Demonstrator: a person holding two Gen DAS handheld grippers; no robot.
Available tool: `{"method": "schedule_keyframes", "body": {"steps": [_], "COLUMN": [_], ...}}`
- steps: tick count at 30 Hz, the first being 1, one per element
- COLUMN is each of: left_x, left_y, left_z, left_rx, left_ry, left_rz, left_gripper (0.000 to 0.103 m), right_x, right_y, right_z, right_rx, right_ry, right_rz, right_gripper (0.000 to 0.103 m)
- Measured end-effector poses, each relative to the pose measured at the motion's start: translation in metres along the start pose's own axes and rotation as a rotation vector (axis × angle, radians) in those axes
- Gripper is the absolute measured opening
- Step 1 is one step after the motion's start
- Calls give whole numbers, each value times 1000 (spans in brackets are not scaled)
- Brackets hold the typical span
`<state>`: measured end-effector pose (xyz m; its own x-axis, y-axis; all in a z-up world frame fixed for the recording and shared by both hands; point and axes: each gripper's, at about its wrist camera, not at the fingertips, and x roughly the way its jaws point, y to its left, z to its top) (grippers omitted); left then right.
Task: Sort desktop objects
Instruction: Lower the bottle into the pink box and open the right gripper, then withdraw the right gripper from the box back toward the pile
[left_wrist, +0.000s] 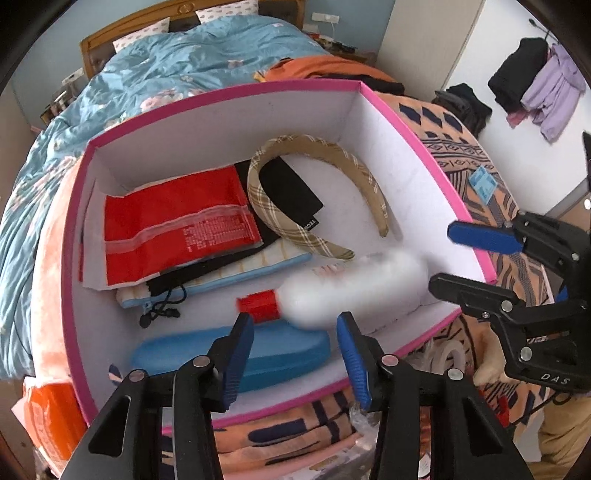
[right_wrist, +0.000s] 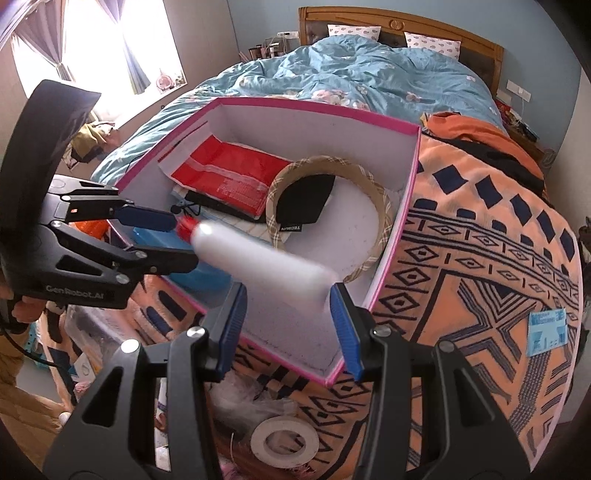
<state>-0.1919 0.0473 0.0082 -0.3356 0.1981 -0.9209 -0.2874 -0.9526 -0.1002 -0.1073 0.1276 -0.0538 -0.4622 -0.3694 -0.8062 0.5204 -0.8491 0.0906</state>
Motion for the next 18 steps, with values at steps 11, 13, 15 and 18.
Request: {"method": "schedule_keyframes", "body": {"steps": [11, 13, 15, 18], "left_x": [-7, -9, -9, -13], "left_y": [11, 15, 20, 23], "left_z": [2, 3, 3, -1], "left_rx": [12, 2, -16, -26], "left_ry": [-65, -85, -88, -111], "left_rz": [36, 56, 30, 11], "left_gripper": [47, 47, 47, 47], "right_x": [-6, -9, -13, -15], "right_y": [0, 0, 0, 2], "right_z": [4, 2, 0, -2], "right_rx": [-34, -25, -20, -21], "right_ry": [-52, -66, -79, -84], "right_rz": [-25, -11, 14, 29], "right_gripper": [50, 50, 50, 50]}}
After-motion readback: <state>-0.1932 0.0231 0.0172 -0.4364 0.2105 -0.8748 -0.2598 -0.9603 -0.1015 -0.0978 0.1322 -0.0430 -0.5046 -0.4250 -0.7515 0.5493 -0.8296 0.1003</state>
